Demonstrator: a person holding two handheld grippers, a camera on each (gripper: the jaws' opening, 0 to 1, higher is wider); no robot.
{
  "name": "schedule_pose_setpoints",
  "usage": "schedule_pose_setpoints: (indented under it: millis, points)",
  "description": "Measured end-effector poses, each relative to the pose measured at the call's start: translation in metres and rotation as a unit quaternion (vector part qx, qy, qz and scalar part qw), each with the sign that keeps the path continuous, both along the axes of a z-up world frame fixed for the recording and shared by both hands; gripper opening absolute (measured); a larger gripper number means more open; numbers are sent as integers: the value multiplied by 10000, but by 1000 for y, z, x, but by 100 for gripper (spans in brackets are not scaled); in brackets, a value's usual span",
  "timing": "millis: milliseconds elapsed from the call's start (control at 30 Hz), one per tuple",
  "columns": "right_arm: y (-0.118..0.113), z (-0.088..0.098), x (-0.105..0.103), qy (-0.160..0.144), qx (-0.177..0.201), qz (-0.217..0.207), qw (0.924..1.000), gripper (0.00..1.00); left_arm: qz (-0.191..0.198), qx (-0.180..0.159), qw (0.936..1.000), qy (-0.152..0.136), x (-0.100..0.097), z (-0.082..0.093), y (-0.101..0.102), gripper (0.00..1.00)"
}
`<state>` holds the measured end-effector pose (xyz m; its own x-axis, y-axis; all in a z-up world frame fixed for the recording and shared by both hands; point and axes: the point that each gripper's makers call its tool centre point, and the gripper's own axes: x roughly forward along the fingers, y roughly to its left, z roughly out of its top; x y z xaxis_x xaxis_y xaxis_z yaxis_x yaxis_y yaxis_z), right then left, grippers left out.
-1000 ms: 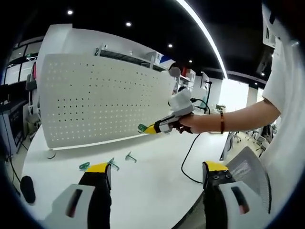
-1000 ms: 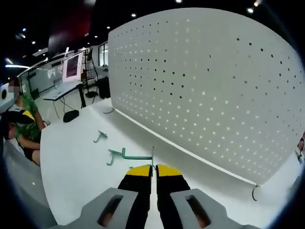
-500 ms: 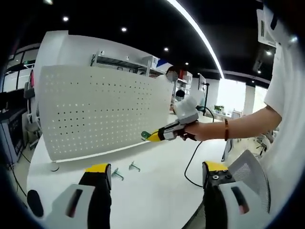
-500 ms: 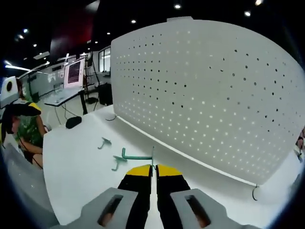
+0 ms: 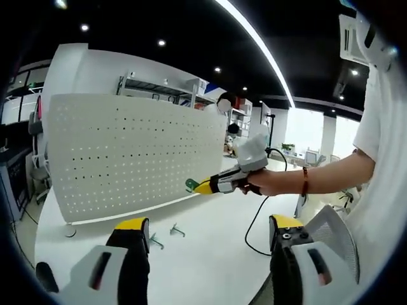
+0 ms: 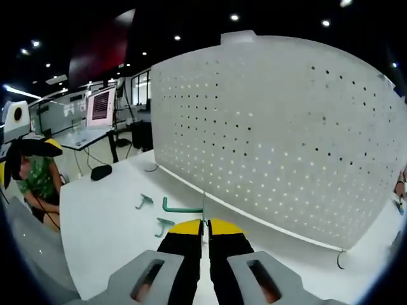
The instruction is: Insert the hook assembly into the mounting plate slot until the hook locks in place.
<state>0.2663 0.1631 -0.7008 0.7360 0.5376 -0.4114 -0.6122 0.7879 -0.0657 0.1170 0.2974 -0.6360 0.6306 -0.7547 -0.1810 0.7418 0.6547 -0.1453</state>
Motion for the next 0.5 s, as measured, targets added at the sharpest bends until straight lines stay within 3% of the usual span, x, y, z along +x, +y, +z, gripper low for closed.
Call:
schedule_pose_setpoints:
  millis: [500]
  points:
    - [5, 29, -14, -365, 209, -39, 9991, 1, -154, -127, 9998, 3, 8, 4, -19, 76]
